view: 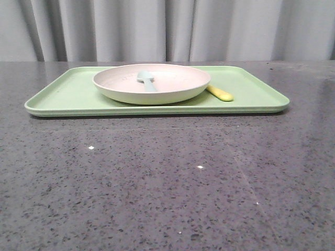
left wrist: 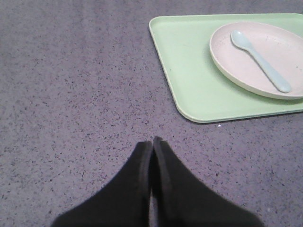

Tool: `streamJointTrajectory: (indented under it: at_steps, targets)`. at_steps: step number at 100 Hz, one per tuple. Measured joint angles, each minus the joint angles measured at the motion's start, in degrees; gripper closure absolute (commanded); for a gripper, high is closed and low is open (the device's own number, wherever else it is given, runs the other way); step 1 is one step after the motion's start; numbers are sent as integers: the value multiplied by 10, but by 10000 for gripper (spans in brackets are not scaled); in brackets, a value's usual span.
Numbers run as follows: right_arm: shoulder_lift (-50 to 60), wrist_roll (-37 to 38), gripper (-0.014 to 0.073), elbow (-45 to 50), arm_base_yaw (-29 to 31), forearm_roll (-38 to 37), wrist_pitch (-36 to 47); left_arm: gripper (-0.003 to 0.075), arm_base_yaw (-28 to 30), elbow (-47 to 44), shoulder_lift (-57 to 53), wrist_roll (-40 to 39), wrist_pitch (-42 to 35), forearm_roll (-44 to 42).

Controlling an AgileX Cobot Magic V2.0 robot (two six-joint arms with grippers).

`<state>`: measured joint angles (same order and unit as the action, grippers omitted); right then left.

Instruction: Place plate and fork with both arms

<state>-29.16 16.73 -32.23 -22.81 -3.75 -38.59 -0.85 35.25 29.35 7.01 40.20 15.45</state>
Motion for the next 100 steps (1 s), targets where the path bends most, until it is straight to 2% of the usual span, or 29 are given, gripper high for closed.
streamJointTrajectory:
  at_steps: [45, 100]
  targets:
    - [178, 0, 662, 57, 0, -3, 22, 741, 0, -59, -97, 2, 0, 6]
    - [187, 0, 662, 57, 0, -3, 22, 741, 0, -60, -109, 3, 0, 13]
